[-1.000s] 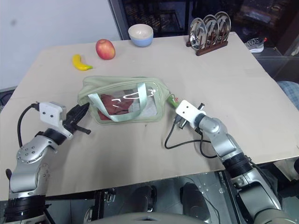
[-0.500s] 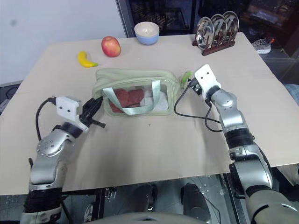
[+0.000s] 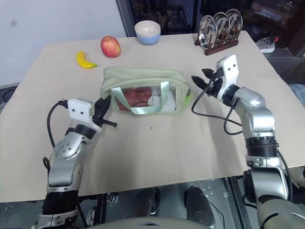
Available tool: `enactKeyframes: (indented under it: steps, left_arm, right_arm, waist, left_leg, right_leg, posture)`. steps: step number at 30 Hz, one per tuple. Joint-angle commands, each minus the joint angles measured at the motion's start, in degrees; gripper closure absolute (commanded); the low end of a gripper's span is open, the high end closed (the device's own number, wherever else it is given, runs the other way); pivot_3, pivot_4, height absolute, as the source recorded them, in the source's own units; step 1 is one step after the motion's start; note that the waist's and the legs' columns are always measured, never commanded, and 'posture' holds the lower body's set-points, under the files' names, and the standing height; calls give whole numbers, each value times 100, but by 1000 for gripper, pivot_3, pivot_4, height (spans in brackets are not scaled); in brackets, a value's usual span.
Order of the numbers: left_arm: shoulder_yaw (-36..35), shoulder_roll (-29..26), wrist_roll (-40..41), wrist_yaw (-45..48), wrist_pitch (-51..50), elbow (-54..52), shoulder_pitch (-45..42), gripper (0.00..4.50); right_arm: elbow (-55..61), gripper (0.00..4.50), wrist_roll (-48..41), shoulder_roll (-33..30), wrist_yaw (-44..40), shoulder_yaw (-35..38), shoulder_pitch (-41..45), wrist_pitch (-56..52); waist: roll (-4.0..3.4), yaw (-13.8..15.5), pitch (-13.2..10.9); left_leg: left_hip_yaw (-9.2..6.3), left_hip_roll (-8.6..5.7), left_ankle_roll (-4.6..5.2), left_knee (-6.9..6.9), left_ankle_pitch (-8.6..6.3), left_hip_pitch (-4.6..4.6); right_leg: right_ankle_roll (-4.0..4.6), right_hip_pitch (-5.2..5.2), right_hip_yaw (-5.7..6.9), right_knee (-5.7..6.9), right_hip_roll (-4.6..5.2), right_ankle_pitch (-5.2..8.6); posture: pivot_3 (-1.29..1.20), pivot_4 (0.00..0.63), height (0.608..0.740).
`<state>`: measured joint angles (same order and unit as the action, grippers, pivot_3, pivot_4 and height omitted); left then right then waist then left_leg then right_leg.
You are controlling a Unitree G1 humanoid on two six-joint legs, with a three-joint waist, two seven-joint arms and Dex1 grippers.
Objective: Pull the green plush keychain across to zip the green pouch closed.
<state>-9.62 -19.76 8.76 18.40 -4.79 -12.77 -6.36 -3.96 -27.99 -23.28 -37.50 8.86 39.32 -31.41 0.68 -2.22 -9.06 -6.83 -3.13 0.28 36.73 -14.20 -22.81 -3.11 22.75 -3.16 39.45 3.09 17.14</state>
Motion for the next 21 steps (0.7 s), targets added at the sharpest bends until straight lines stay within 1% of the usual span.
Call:
enactKeyframes:
  steps: [1, 3, 5, 7, 10, 12, 13, 15, 16, 19, 20, 21]
  left_arm:
    - [-16, -22, -10, 1, 32, 60, 13, 4500]
    - [-53, -42, 2, 0, 32, 128, -37, 4500]
    - [-81, -59, 8, -6, 34, 190, -95, 4500]
    - [-103, -37, 33, -28, 21, 197, -124, 4500]
    - [-95, 18, 57, -34, -3, 168, -132, 4500]
    - [-45, 94, 266, 81, -149, 7, -63, 4500]
    - [-47, 113, 498, 215, -291, -130, 2, 4500]
    - [-142, 118, 862, 355, -545, -296, 91, 3758]
    - [-203, 70, 955, 395, -633, -330, 129, 3546]
    - [-526, -421, 1528, 982, -1005, -582, 437, 2094]
    - [-664, -630, 1723, 1218, -1088, -687, 575, 2049]
    - [-799, -809, 1896, 1409, -1156, -783, 705, 2049]
  right_arm:
    - [411, 1899, -159, 18, 261, -81, 56, -567]
    - [614, 1899, 78, -76, 70, -574, -203, -609]
    - [859, 1899, 406, -267, -204, -1116, -504, -417]
    - [1038, 1899, 681, -422, -360, -1448, -729, -156]
    - [996, 1899, 835, -430, -345, -1444, -745, 109]
    - [658, 1899, 1019, -421, -188, -1269, -505, 406]
    - [514, 1899, 1084, -455, -180, -1202, -386, 535]
    - [346, 1870, 1130, -517, -229, -1123, -237, 660]
    - [313, 1870, 1132, -549, -270, -1100, -203, 681]
    - [522, 1870, 1057, -868, -673, -1045, -316, 742]
    - [699, 1368, 1051, -1038, -867, -1065, -464, 794]
    - [866, 1074, 1039, -1188, -1014, -1064, -612, 834]
  waist:
    - [0, 11, 0]
    - [-1, 12, 1]
    - [-1, 12, 1]
    - [-2, 3, 1]
    - [-1, -33, 1]
    - [-2, -24, 1]
    - [-2, -15, 1]
    - [-1, -6, 1]
    - [-1, 1, 1]
    - [0, 21, 0]
    - [0, 23, -1]
    - [0, 27, -1]
  left_leg:
    - [-1, -1, 0, 0, 0, 1]
    - [-2, -2, 0, 2, 0, 2]
    - [-5, -2, 0, 2, 0, 2]
    - [-4, -3, 0, 2, 0, 0]
    - [3, -3, 0, 5, 0, 6]
    - [3, -2, 0, 9, 0, 9]
    - [2, -2, 0, 13, 0, 10]
    - [2, -2, 0, 22, 0, 8]
    - [2, -4, 0, 25, 0, 7]
    - [-10, -3, -1, 31, 0, -2]
    - [-12, -3, -1, 30, 0, -2]
    - [-13, -3, 0, 28, 0, -5]
  right_leg:
    - [0, -1, 1, 1, 1, 0]
    - [0, -1, 3, 4, 1, 0]
    - [0, -1, 6, 4, 1, 0]
    - [0, 0, 7, 2, 1, 0]
    - [-1, -1, -1, 6, -1, 0]
    - [0, 0, -2, 21, -2, 0]
    - [0, 0, 0, 26, -3, 0]
    - [-1, -1, 1, 29, -2, 0]
    - [-1, -1, 0, 29, 0, 0]
    - [0, -2, 11, 24, 0, 0]
    - [0, -3, 13, 23, 0, 0]
    - [1, -1, 13, 21, 0, 1]
  posture:
    - [0, 150, 740]
    - [0, 150, 740]
    - [0, 150, 740]
    - [0, 150, 740]
    - [0, 150, 740]
    - [0, 150, 740]
    - [0, 150, 740]
    - [0, 150, 740]
    - [0, 150, 740]
    - [0, 150, 740]
    - [0, 150, 740]
    - [0, 150, 740]
